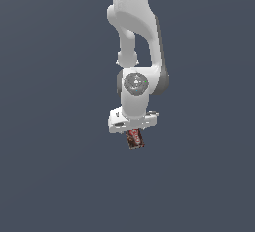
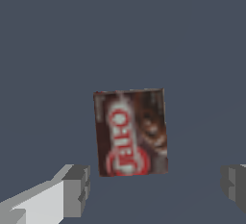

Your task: Pick up the object and move it to a goal position.

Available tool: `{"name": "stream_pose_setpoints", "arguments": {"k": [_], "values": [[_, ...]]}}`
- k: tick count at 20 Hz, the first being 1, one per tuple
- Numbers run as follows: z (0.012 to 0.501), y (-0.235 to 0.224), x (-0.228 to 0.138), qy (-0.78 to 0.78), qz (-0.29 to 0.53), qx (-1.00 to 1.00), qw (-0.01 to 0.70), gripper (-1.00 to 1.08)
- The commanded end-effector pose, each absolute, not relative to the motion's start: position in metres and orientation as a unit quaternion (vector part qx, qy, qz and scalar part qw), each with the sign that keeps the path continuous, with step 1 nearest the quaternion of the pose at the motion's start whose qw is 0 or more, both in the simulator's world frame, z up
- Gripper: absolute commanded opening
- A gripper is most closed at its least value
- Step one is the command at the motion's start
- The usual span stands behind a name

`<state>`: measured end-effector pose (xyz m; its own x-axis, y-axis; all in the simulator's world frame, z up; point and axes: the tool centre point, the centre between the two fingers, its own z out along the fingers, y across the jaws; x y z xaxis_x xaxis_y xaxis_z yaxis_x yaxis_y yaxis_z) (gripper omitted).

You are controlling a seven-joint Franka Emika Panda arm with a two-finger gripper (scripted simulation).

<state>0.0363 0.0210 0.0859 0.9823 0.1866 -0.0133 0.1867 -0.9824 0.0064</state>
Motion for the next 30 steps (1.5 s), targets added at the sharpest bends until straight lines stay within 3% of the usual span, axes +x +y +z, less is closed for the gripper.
{"name": "stream_pose_setpoints", "arguments": {"k": [1, 27, 28, 30], "values": [[0.077, 0.027, 0.042, 0.106, -0.003, 0.994, 0.002, 1.0], [0.016, 0.034, 0.047, 0.12, 0.0, 0.993, 0.0, 1.0], [0.016, 0.034, 0.047, 0.12, 0.0, 0.993, 0.0, -1.0], [0.016, 0.034, 0.047, 0.12, 0.0, 0.993, 0.0, -1.0]]}}
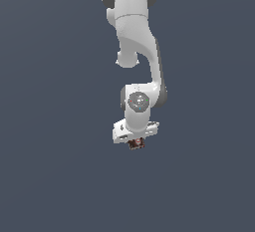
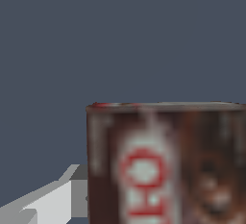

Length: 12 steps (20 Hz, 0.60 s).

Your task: Pick up the object and move it to a goal position.

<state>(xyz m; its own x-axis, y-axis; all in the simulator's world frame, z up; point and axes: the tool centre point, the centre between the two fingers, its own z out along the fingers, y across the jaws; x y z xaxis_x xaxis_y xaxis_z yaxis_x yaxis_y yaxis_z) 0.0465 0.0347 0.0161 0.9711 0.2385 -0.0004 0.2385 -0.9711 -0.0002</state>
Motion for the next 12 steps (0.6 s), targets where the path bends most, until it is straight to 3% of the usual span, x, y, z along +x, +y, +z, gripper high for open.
{"name": "stream_pose_setpoints", "arguments": {"k": [1, 12], "values": [[0.0156, 0.0343, 0.0467, -0.12, 0.0, -0.993, 0.0, -1.0], [0.0231, 0.0332, 0.0498, -0.123, -0.004, -0.992, 0.0, -1.0]]}}
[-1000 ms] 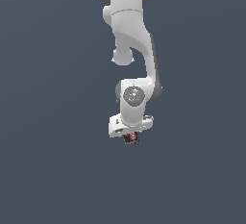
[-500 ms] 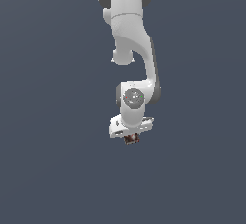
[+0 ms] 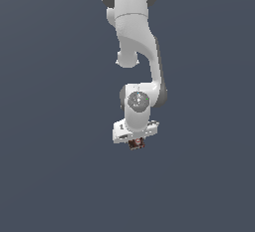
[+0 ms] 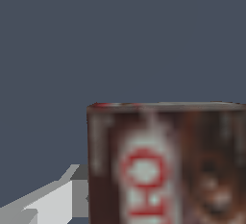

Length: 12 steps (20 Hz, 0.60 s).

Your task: Pick up the object and move it to a goal position.

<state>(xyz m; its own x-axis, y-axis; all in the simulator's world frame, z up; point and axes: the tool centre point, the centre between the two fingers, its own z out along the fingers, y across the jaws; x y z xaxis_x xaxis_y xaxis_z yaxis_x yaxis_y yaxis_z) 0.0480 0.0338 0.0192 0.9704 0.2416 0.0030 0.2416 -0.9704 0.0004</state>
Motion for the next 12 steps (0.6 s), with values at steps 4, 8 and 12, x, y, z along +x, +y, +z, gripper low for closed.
{"name": "stream_pose_setpoints", "arguments": {"k": [4, 8, 12], "values": [[0.045, 0.03, 0.058, 0.132, 0.014, 0.991, 0.0, -1.0], [0.082, 0.026, 0.073, 0.148, 0.033, 0.988, 0.0, -1.0], [0.137, 0.02, 0.091, 0.17, 0.059, 0.984, -0.001, -1.0]]}}
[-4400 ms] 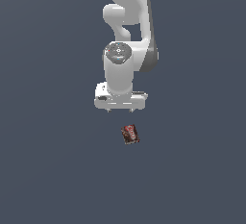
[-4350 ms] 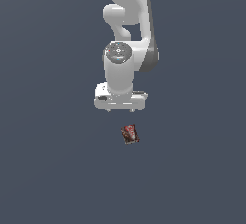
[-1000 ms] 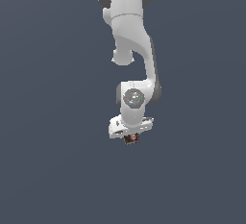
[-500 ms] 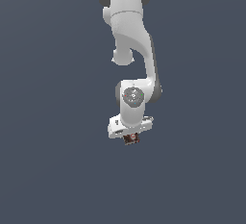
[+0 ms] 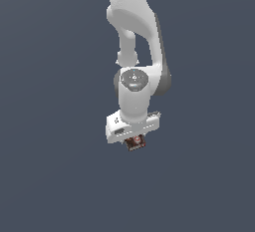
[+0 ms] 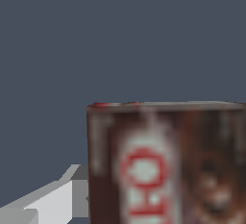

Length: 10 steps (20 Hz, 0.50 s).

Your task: Pick up the object and move it to a goal position.

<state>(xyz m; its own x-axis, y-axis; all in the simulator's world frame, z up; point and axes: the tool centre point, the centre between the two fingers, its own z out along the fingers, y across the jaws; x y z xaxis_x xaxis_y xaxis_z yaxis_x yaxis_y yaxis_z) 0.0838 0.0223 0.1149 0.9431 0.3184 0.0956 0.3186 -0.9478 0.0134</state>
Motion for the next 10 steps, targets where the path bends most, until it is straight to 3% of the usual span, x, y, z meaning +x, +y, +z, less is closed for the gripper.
{"name": "stream_pose_setpoints", "arguments": {"k": [1, 10], "values": [[0.153, 0.018, 0.096, -0.177, -0.067, -0.982, 0.001, -1.0], [0.306, 0.004, 0.13, -0.236, -0.138, -0.962, 0.005, -1.0]]}}
